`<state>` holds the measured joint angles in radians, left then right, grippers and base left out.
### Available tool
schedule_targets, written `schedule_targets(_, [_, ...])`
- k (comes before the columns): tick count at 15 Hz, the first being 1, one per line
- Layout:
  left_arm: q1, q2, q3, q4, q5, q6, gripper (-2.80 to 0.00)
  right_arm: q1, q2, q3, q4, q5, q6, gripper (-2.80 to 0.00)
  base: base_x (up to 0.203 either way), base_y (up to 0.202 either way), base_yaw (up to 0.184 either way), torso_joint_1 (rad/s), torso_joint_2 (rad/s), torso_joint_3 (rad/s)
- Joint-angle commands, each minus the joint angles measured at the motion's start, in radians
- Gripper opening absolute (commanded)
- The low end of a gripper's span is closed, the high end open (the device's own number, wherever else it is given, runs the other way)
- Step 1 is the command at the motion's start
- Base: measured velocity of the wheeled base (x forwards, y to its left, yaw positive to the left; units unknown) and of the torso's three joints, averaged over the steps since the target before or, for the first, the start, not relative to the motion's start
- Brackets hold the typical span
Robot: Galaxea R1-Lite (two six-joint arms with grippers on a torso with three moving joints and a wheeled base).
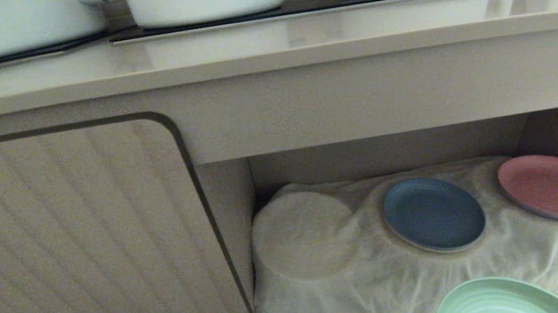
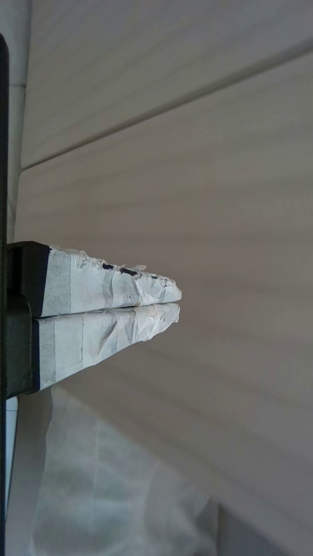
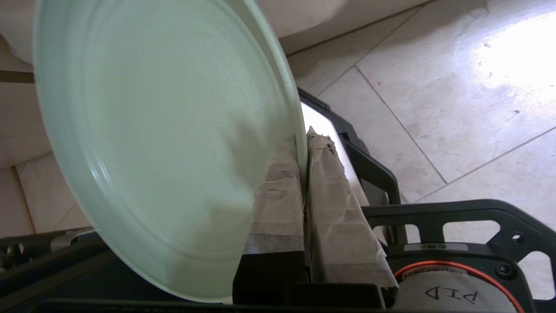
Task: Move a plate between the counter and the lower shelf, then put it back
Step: Put the plate
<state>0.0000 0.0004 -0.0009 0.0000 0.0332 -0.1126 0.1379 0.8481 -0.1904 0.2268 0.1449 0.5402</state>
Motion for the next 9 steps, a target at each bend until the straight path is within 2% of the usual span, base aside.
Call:
schedule_targets(1, [0.0,0.0,-0.001,0.0,0.001,-0.001,-2.8,0.0,0.002,0.0,0.002,0.001,0.003,-2.8,0.003,-0.131,-0.003,0.002,0.0,0.007])
schedule_targets(9, [0.0,0.0,0.0,0.0,0.001,-0.001,-2.8,0.0,0.001,0.0,0.003,0.001,0.002,-2.8,0.0,-0.191,0.002,0.004,0.0,0.002])
